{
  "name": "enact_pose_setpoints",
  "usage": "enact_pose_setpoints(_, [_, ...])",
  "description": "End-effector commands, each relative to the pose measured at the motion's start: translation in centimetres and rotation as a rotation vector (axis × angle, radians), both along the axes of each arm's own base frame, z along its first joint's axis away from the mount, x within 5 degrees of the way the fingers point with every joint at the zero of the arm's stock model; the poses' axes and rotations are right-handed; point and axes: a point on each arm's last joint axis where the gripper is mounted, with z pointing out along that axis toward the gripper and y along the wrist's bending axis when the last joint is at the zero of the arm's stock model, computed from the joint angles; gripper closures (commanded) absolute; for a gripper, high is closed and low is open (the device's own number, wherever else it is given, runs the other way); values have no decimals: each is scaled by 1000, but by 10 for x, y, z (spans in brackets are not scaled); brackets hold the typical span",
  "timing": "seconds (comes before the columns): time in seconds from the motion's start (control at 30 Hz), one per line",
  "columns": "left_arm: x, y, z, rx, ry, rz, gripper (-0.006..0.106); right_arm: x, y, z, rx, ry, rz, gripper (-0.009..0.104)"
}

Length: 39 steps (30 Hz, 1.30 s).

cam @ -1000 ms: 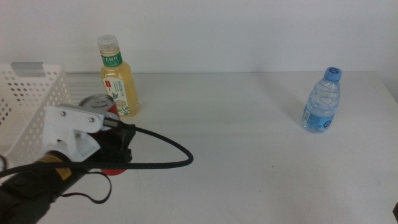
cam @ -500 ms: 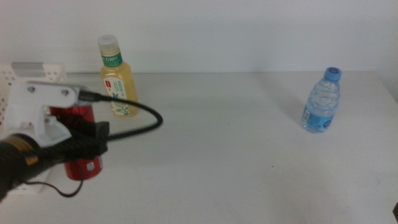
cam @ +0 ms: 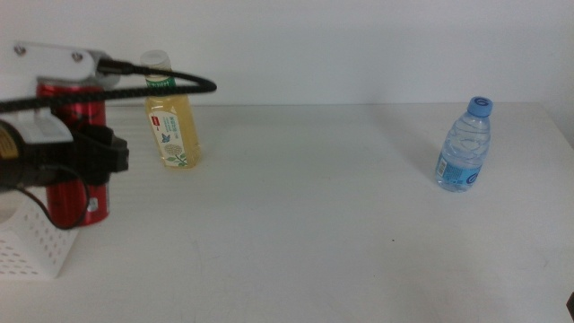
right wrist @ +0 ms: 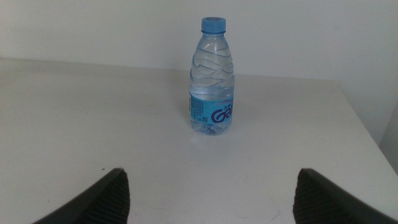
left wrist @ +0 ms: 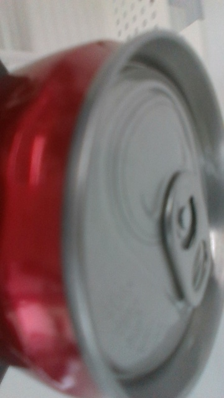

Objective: Use arms to grab the bottles and put them into the dustbin to the left of the table.

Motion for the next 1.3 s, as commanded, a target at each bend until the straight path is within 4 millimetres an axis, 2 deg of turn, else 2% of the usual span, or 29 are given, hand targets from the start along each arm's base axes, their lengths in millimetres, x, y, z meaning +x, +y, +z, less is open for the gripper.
enact_pose_setpoints(0.0, [1, -1, 38, -19, -142, -17, 105, -2, -1, 11, 0, -112, -5, 25])
enact_pose_setpoints(0.67, [42, -2, 87, 142, 38, -3, 105, -2, -1, 11, 0, -112, -5, 25])
enact_pose_setpoints(0.9, [62, 24, 85, 104, 120, 3, 105, -2, -1, 11, 0, -112, -5, 25])
enact_pose_setpoints(1.27, [93, 92, 76, 119, 232, 127, 105, -2, -1, 11, 0, -112, -5, 25])
